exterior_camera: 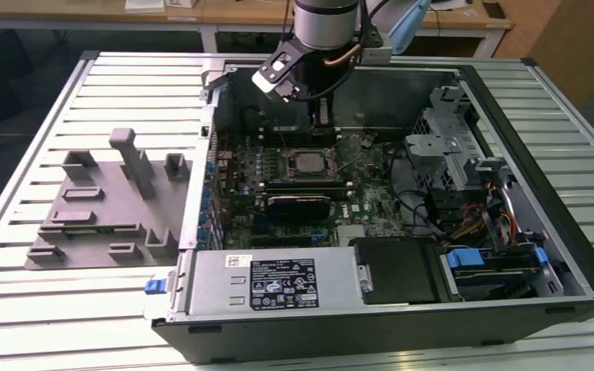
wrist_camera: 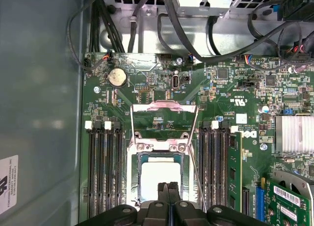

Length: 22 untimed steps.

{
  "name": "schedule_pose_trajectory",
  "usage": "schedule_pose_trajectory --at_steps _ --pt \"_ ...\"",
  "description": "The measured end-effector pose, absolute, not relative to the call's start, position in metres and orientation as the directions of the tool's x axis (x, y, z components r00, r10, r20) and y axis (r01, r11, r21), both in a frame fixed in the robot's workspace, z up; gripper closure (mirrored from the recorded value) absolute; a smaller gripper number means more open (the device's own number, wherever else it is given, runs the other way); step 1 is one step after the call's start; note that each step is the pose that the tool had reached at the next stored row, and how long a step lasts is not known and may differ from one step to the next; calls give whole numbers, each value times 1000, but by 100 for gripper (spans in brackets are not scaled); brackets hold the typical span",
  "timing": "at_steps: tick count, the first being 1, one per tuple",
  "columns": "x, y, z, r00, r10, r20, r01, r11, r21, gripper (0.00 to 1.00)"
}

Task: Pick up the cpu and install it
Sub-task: 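Close the cpu cover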

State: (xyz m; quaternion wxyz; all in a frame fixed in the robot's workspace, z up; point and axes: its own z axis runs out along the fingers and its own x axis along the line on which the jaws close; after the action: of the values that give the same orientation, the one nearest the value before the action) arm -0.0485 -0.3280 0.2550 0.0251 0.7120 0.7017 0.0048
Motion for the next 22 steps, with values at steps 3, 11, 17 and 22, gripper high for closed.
schedule_pose_trajectory --at_steps 3,11,17,22 --pt "-48 -328 255 15 999 -29 999 -14 42 89" --pt "-48 -328 263 15 999 -28 999 -14 43 89" --pt "-48 -328 267 15 999 -28 999 -14 43 89" --pt "-46 -328 267 15 999 -29 999 -14 42 89"
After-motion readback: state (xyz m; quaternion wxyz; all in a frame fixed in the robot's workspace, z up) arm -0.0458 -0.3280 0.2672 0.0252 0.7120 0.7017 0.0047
